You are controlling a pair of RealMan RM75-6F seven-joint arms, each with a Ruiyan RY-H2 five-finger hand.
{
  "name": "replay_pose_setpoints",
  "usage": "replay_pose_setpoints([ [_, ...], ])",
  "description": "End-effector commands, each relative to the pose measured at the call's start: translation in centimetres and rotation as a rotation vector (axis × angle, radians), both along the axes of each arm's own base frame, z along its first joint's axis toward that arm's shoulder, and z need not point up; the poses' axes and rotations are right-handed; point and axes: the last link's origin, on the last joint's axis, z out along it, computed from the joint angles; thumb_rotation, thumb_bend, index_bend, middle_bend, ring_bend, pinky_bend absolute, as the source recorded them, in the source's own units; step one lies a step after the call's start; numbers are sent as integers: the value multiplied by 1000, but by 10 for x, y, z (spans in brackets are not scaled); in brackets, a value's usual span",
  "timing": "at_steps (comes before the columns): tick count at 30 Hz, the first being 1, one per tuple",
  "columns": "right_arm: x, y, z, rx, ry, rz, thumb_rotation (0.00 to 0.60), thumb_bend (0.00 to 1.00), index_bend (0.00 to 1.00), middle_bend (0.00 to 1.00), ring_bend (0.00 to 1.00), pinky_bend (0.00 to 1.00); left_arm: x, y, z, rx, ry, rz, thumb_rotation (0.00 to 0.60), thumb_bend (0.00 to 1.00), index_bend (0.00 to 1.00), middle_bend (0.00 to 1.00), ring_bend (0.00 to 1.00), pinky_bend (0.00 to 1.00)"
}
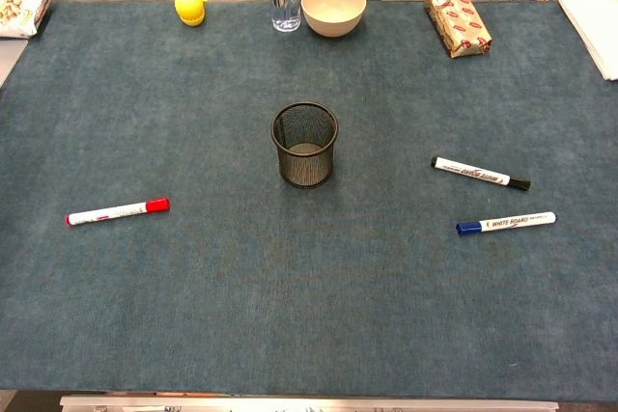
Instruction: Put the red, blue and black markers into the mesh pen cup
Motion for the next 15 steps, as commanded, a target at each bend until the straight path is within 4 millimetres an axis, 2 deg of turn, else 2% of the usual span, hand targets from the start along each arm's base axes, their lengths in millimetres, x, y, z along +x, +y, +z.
replay_pose_setpoints([
  [1, 2, -3, 4, -5, 5, 6, 600, 0, 120, 215, 154, 309, 13, 3, -3, -41, -24, -16, 600, 203, 278, 74, 96, 190],
  [2, 3, -4, 5, -6, 9, 10, 600, 0, 120, 215, 154, 309, 17, 4, -5, -49, -33, -23, 600, 203, 283, 64, 72, 148],
  [7, 5, -6, 14, -26, 24, 22, 600, 0, 128, 222, 154, 310, 39, 6, -11, -113, -123, -23, 600, 203, 289, 15, 5, 64],
  [12, 1, -5, 22, -47, 31, 5, 600, 0, 135, 228, 157, 310, 57, 13, -16, -183, -216, -5, 600, 203, 299, 0, 0, 21],
  [15, 0, -3, 25, -56, 37, -4, 600, 0, 135, 229, 158, 310, 65, 18, -21, -202, -211, -20, 600, 202, 299, 0, 0, 7],
])
